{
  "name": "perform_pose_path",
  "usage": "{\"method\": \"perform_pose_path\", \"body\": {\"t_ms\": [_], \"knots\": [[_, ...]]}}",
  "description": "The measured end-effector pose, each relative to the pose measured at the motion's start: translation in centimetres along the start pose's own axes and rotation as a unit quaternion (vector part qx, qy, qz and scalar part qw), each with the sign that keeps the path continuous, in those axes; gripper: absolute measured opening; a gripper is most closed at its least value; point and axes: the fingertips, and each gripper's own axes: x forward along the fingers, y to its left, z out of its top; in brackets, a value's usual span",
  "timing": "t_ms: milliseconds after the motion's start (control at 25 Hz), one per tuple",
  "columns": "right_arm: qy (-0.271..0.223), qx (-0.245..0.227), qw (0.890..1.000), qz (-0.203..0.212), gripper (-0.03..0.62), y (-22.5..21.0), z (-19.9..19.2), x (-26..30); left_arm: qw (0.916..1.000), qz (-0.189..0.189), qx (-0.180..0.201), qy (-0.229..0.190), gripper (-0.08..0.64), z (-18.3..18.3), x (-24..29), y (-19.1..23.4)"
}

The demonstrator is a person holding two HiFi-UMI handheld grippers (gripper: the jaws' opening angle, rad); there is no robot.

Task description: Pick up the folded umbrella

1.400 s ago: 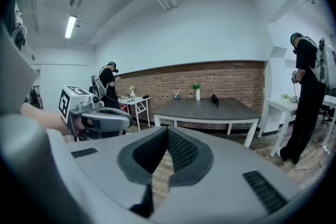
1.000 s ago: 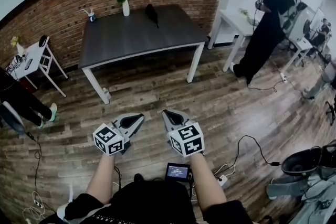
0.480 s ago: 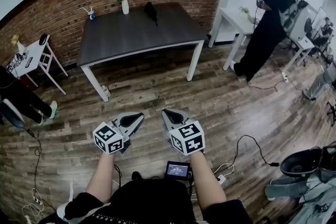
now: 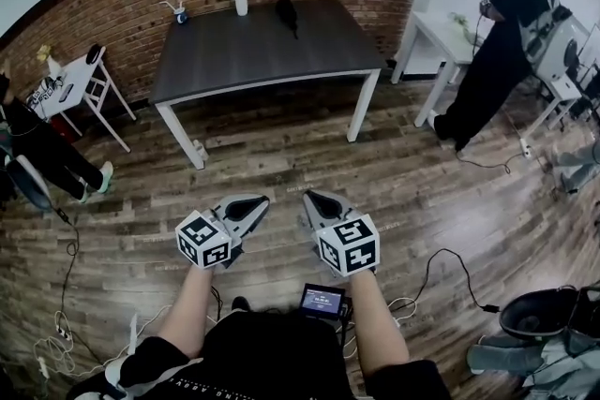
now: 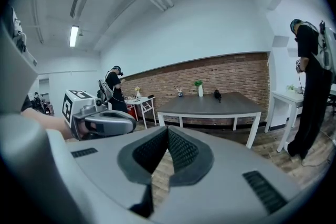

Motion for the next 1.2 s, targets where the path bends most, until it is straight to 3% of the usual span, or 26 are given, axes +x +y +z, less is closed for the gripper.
{"method": "perform_pose_path", "body": {"t_ms": [320,600,800,1200], "knots": [[0.008,0.012,1.000,0.010,0.006,-1.6,-1.6,0.2,0.9997,0.019,-0.014,0.006,0.003,-1.2,0.5,0.1],[0.015,0.026,1.000,-0.001,0.006,-4.2,-1.5,2.7,0.9996,0.010,-0.027,0.006,0.003,-1.4,2.5,3.6],[0.026,0.030,0.999,-0.025,0.006,-7.1,-0.7,6.6,0.9993,0.008,-0.037,0.003,0.003,-1.3,4.1,9.9],[0.026,0.021,0.998,-0.051,0.006,-10.6,6.1,17.7,0.9991,-0.004,-0.042,-0.003,0.003,2.1,5.8,23.8]]}}
